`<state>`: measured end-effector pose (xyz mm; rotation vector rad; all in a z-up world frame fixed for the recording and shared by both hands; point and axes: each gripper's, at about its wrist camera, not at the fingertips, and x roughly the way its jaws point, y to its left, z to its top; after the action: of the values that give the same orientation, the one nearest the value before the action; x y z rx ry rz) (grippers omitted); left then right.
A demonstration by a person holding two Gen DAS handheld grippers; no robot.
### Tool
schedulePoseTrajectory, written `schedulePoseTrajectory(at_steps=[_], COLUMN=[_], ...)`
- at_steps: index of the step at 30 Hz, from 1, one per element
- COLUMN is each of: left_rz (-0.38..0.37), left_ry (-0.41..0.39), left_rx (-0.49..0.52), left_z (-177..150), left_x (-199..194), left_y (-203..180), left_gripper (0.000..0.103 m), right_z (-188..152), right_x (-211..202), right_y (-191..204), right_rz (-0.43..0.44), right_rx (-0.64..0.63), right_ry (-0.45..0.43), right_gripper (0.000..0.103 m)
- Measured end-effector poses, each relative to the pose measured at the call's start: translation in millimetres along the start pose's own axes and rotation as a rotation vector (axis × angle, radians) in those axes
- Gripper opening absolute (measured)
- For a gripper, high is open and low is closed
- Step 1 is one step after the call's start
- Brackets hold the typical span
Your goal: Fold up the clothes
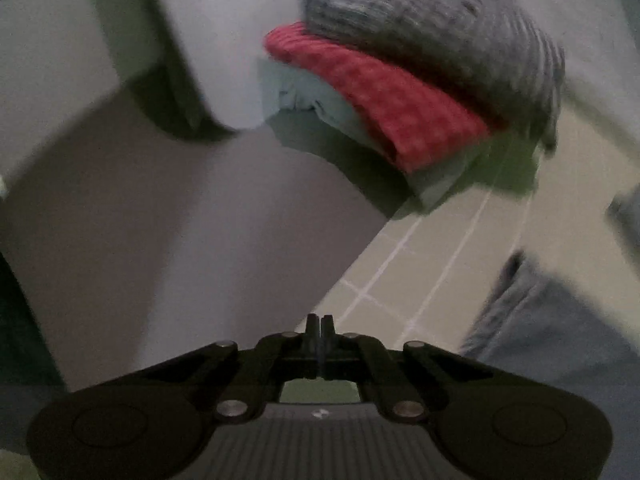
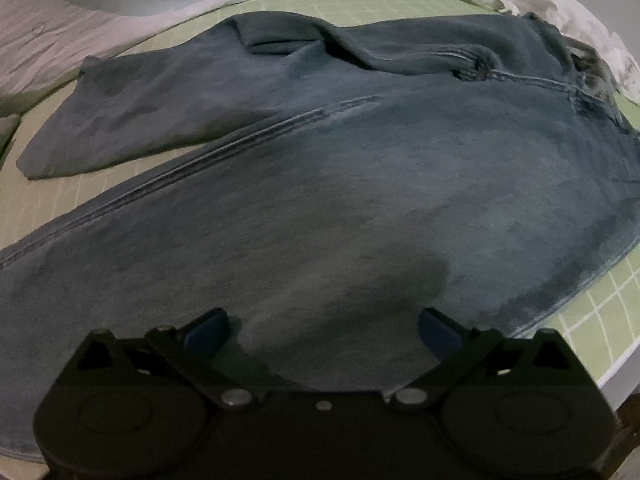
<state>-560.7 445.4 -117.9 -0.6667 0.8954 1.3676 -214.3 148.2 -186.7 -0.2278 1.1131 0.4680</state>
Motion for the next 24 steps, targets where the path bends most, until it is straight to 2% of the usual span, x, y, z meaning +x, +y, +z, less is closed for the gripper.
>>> schedulePoseTrajectory(at_steps=[2, 4, 5, 9, 11, 14, 16, 18, 21, 24], left_rz=[-0.031, -0.063, -0.083, -0.197, -0.225, -0.266, -0.293, -0.318, -0.34, -0.342], left_ry=[-0.018, -0.04, -0.048, -0.02, -0.011, -0.008, -0.009, -0.005, -0.005, -0.032], left_rx=[0.012, 0.055, 0.072, 0.063, 0.067, 0.093, 0.101, 0.095, 0.086, 0.103], left_z=[1.2, -2.5, -4.4, -12.9, -16.1, -18.6, -17.8, -13.9, -4.7, 7.8], left_x=[-11.3, -24.0, -29.8, -40.4, -45.1, -54.0, -59.8, -62.9, -64.7, -65.6], left_y=[0.4, -12.9, -19.6, -48.2, -62.1, -80.6, -90.2, -101.2, -120.5, -143.3], left_gripper=[0.007, 0.021, 0.023, 0.031, 0.036, 0.055, 0.071, 0.077, 0.092, 0.094], right_z=[4.2, 8.5, 10.4, 17.3, 20.8, 27.2, 34.1, 43.3, 59.7, 81.6], right_x=[1.7, 2.9, 2.6, 0.3, -0.9, -2.8, -4.3, -4.1, -2.3, 3.0], right_y=[-2.0, -1.5, -1.2, 0.0, 0.6, 1.2, -1.3, -4.9, -12.7, -18.2], right_rz=[-0.002, -0.006, -0.003, 0.018, 0.028, 0.042, 0.046, 0.047, 0.045, 0.032], right_rx=[0.014, 0.013, 0.007, -0.028, -0.046, -0.07, -0.08, -0.08, -0.058, -0.036], right_ry=[0.003, 0.004, 0.002, -0.017, -0.027, -0.042, -0.056, -0.067, -0.081, -0.094], right_gripper=[0.103, 0.103, 0.103, 0.103, 0.103, 0.103, 0.103, 0.103, 0.103, 0.103])
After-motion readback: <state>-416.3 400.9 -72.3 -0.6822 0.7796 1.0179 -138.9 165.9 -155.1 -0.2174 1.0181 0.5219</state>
